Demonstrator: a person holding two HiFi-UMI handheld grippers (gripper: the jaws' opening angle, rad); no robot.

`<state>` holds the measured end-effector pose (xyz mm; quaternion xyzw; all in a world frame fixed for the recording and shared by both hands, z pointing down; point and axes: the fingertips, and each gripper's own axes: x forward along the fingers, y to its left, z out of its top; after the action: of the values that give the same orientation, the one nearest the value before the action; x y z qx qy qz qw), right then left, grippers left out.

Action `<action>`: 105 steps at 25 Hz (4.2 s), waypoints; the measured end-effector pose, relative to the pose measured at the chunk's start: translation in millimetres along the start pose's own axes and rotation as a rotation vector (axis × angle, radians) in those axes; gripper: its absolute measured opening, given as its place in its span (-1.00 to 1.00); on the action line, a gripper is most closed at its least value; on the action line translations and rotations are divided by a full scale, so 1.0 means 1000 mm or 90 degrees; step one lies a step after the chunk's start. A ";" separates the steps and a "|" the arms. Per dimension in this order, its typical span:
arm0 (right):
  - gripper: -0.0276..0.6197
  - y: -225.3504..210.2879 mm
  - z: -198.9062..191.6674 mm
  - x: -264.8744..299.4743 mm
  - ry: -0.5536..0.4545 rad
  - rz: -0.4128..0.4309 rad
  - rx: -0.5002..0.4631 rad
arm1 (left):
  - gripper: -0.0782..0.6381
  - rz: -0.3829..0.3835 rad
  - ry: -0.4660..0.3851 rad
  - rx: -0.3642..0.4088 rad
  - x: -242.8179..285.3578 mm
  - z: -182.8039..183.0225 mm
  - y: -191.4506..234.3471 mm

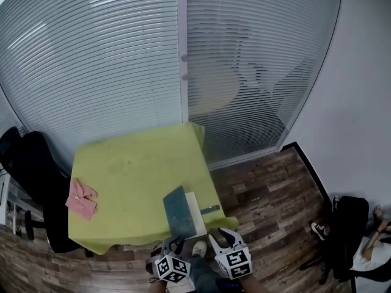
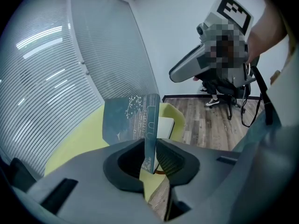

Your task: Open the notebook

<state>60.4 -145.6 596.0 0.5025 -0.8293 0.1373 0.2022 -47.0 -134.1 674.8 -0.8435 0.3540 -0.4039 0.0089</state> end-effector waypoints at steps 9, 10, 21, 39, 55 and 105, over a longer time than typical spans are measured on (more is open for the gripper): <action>-0.49 -0.003 -0.001 -0.001 -0.002 -0.008 0.000 | -0.52 0.007 -0.010 -0.010 -0.002 0.002 0.003; -0.49 -0.002 -0.001 -0.001 -0.001 -0.007 0.002 | -0.52 0.007 -0.011 -0.013 -0.003 0.002 0.003; -0.49 0.006 -0.002 0.005 0.005 0.013 -0.001 | -0.54 0.024 -0.028 -0.047 -0.007 0.000 0.005; -0.51 0.014 -0.007 0.005 0.013 0.031 -0.008 | -0.60 0.069 -0.048 -0.115 -0.020 -0.008 0.014; -0.51 0.016 -0.005 0.007 0.012 0.036 -0.011 | -0.63 0.084 -0.070 -0.208 -0.031 -0.021 0.024; -0.60 0.001 0.010 0.002 -0.020 0.023 0.007 | -0.50 0.081 -0.138 -0.766 -0.023 -0.108 0.041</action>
<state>57.0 -151.3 588.6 0.4907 -0.8406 0.1377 0.1835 -155.1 -122.0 719.4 -0.7141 0.5668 -0.0440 -0.4085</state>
